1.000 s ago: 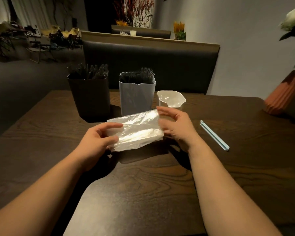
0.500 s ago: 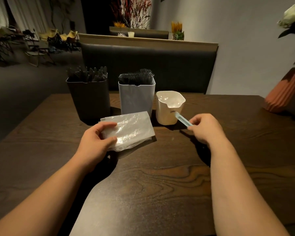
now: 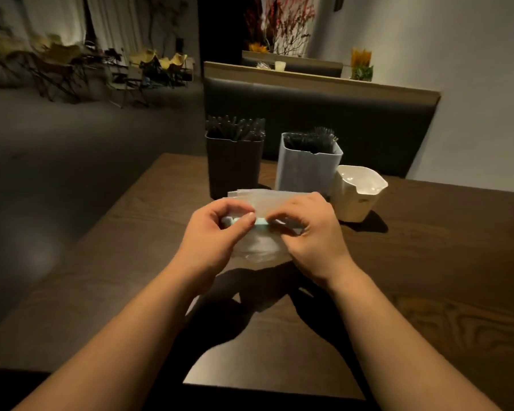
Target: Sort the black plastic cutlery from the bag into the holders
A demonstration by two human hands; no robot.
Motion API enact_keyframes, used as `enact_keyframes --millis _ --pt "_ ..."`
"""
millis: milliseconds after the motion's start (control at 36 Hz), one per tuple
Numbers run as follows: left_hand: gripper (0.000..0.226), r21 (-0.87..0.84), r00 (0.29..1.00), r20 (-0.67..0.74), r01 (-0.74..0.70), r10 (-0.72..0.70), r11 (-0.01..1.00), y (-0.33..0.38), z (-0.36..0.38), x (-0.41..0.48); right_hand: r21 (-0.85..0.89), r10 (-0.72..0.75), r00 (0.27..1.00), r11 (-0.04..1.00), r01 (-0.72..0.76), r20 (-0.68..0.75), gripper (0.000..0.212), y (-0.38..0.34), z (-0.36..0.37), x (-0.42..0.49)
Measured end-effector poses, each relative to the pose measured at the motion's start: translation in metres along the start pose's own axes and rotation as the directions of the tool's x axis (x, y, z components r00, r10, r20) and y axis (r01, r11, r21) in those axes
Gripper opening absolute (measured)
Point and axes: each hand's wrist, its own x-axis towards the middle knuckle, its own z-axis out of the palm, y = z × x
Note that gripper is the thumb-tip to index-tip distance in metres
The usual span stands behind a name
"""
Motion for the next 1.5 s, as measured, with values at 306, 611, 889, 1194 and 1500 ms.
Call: enact_keyframes --millis 306,611,889,1194,1500 --pt "0.017 0.135 0.78 -0.563 -0.241 0.274 0.961 0.028 -0.162 -0.135 0.273 -0.266 0.963 0.924 0.266 -0.037 0.018 -0.182 0.122 0.022" --pt "0.019 -0.099 0.291 -0.954 -0.07 -0.075 0.993 -0.046 -0.305 -0.267 0.482 -0.274 0.931 0.866 0.13 0.24 0.021 -0.345 0.302 -0.046" --pt "0.023 -0.656 -0.096 -0.751 -0.01 -0.653 0.755 -0.252 -0.349 -0.276 0.29 -0.147 0.467 0.924 -0.25 0.872 0.041 -0.318 0.414 -0.161" --pt "0.033 -0.836 -0.037 -0.535 -0.12 -0.844 0.535 -0.357 -0.396 -0.18 0.118 0.186 0.348 0.713 -0.691 0.919 0.027 -0.271 0.479 -0.149" --pt "0.039 -0.918 -0.027 -0.396 0.046 -0.918 0.395 -0.396 -0.419 -0.177 0.084 0.275 0.316 0.62 -0.78 0.908 0.023 -0.251 0.506 -0.145"
